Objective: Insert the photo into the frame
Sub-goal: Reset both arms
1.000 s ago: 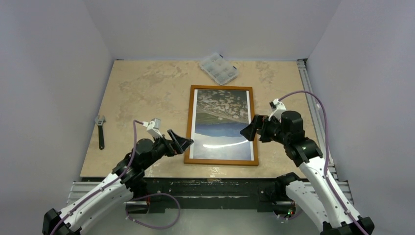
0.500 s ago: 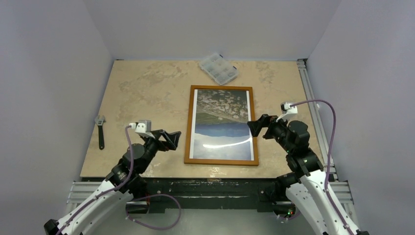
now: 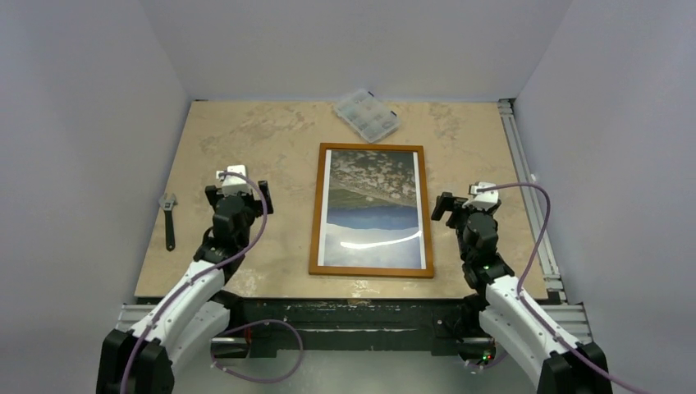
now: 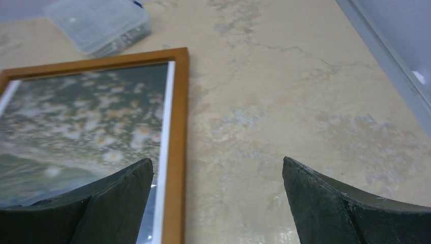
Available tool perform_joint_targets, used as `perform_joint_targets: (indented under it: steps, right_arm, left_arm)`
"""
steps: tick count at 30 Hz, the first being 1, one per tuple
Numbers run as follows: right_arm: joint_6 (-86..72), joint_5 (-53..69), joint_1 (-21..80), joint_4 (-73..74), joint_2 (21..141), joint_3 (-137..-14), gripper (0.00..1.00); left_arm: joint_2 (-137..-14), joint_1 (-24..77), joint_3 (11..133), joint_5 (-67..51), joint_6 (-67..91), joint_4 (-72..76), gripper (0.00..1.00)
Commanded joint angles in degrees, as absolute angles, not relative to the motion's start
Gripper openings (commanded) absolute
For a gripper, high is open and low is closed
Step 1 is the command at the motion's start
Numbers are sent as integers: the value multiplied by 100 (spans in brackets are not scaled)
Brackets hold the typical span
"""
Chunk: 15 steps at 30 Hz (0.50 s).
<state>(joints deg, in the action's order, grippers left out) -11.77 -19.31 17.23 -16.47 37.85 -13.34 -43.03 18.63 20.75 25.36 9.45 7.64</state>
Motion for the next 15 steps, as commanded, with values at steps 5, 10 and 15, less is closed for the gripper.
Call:
perform_joint_targets:
  steps: [5,10,15]
  right_arm:
    - [-543,-3086,1740,-4711,5099,-598,99]
    - [-287,-3378,1730,-6151,6404,-493,99]
    - [-32,-3140,1731,-7099,7217,-676,98]
  left_arm:
    - [-6377,952,1738,2181,327,4011,100]
    - [-7129,691,2090,1819,45,4258,100]
    - [-7261,607,1926,1501,27,4749,100]
